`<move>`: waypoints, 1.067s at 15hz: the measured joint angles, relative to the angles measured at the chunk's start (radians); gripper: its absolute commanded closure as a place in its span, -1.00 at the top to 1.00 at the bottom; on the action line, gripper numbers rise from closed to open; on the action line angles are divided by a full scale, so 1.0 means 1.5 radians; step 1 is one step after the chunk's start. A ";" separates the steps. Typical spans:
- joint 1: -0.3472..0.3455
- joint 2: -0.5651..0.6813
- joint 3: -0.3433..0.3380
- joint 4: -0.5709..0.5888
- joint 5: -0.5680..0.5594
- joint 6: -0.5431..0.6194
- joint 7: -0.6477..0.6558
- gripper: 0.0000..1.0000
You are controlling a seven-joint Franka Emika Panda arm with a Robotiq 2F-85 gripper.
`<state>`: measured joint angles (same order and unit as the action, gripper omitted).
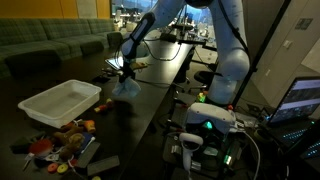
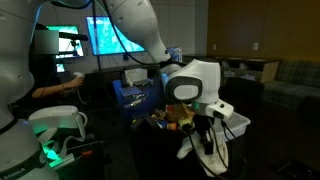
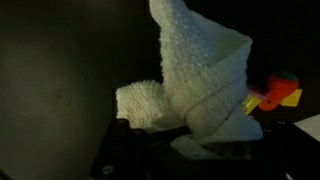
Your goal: Push the items on the table to the left using the white cloth
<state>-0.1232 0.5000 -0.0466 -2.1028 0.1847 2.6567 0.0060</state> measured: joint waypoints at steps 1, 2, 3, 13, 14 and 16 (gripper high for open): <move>0.002 0.025 -0.003 0.027 -0.011 0.009 0.007 -1.00; 0.005 0.051 -0.006 0.055 -0.021 0.016 0.014 -1.00; 0.009 0.077 -0.009 0.083 -0.030 0.021 0.021 -1.00; 0.059 0.278 -0.011 0.272 -0.044 0.027 0.046 -1.00; 0.067 0.286 -0.009 0.274 -0.044 0.027 0.047 -1.00; 0.084 0.298 -0.005 0.274 -0.044 0.027 0.051 -1.00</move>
<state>0.0032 0.9475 -0.0546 -1.6920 0.1186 2.6974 0.0820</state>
